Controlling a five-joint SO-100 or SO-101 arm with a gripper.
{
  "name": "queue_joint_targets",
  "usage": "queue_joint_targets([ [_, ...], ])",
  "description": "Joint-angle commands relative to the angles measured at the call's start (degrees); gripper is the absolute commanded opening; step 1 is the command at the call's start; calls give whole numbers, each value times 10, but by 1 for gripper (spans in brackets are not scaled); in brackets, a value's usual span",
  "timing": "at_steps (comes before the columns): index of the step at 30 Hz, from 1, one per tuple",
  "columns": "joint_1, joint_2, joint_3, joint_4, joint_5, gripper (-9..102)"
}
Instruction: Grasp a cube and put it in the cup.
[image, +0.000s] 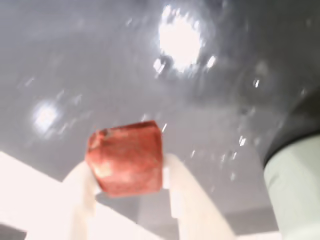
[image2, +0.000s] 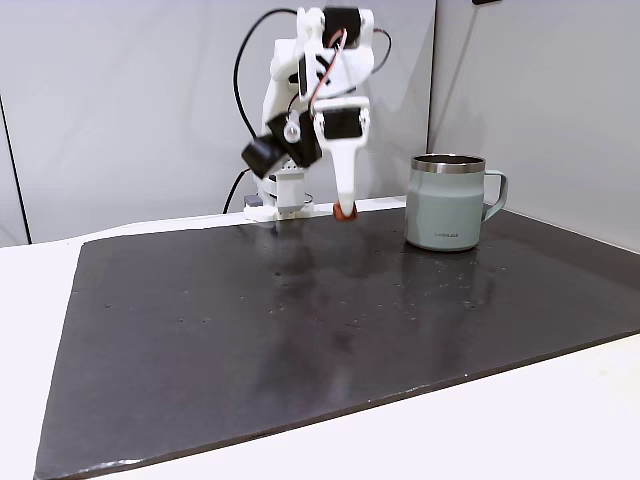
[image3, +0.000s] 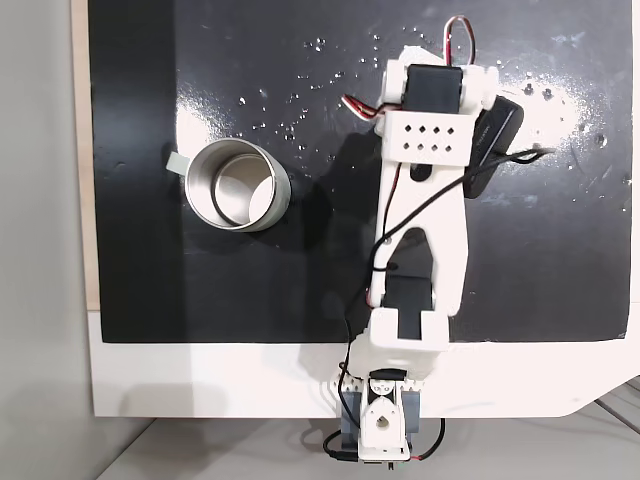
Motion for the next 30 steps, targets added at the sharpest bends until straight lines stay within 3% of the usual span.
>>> queue_joint_targets([
  [1,-4,110,21,6,-5,0],
  [15,-50,265,71,4,-45,0],
  [30,-279,320,143,-33,-163,0],
])
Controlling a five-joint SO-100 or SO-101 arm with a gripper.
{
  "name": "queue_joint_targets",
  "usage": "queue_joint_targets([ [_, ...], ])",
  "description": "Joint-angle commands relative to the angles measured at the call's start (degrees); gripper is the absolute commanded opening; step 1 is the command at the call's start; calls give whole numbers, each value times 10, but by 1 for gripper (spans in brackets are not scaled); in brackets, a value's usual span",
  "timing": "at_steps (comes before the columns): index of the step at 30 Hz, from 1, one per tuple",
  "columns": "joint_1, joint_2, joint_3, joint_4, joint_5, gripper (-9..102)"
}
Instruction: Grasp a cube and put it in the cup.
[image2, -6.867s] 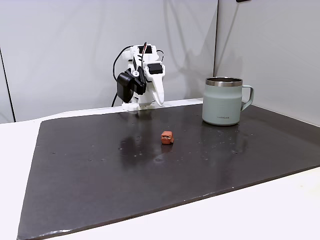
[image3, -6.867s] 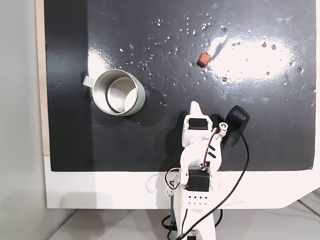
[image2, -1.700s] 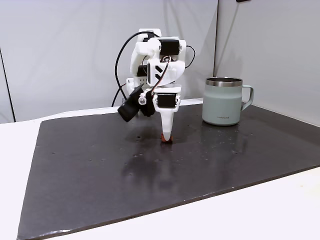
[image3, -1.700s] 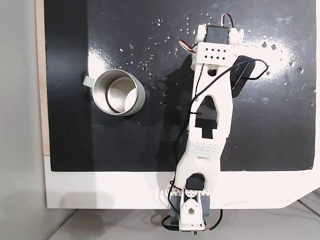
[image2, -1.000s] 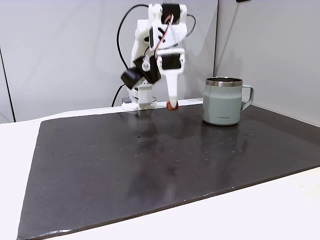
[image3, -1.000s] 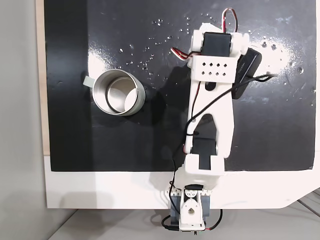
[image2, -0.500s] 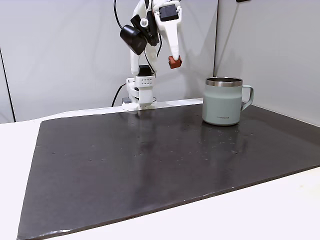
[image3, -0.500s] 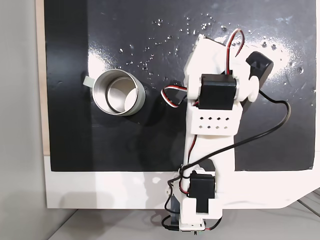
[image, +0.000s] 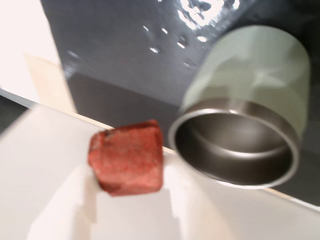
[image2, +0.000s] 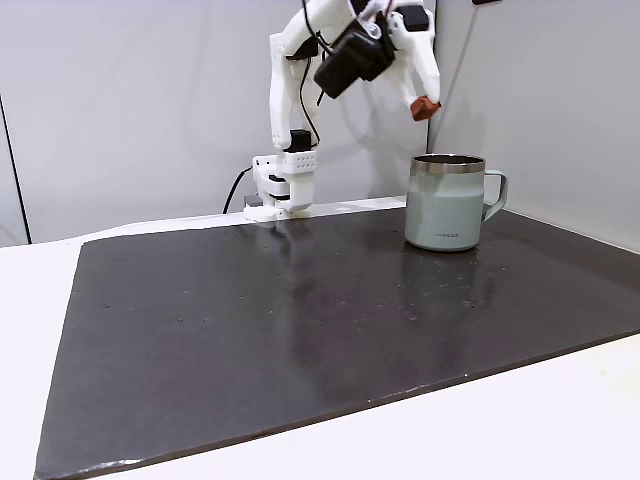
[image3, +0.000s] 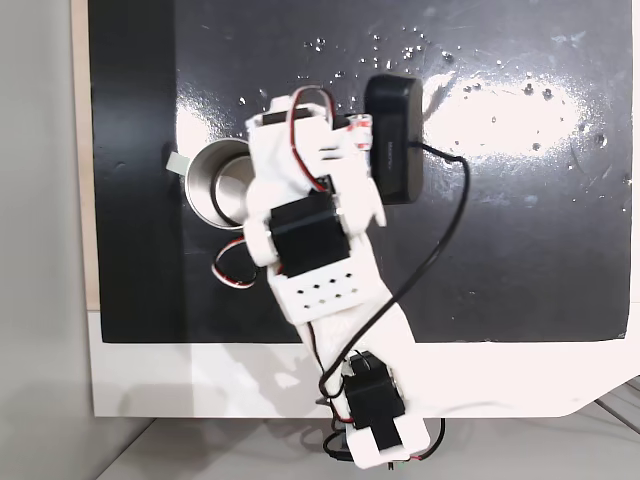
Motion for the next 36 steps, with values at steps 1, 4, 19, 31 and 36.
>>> queue_joint_targets([
  [1,-40,33,15,-16,-29,0],
  [4,-73,32,43,-18,-49,0],
  [19,-180,7,120,-18,-110,0],
  [31,-157,29,148,-37,-77,21],
  [36,-146,25,143,-37,-71,22],
])
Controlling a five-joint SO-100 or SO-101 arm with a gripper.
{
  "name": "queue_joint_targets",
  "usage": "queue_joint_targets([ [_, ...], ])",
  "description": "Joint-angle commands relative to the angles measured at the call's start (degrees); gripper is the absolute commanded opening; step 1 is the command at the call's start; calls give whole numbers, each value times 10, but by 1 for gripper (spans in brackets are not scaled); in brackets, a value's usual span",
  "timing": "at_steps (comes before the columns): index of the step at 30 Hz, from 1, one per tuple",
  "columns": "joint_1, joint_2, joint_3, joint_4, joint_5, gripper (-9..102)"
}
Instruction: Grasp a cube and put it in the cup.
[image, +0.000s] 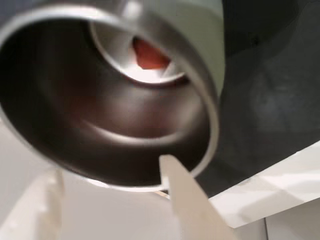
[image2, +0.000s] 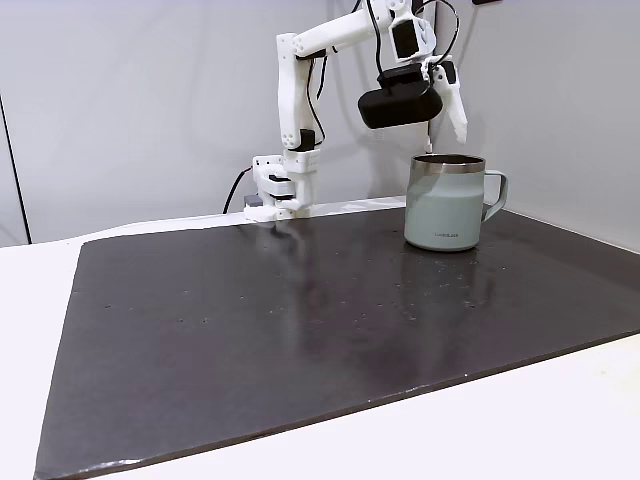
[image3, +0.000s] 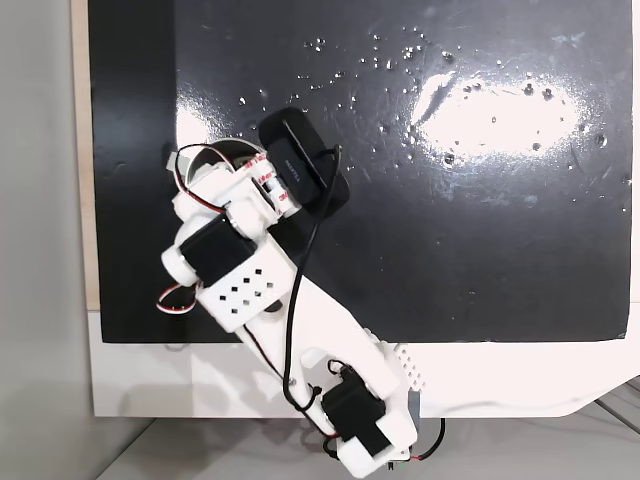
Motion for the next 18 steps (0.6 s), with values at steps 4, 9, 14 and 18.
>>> queue_joint_targets([
  [4,-6,34,-9,-9,4,21],
  [9,-11,40,-9,-6,1,21],
  [14,-13,40,-11,-7,-3,20],
  [18,-16,39,-11,-7,-3,20],
])
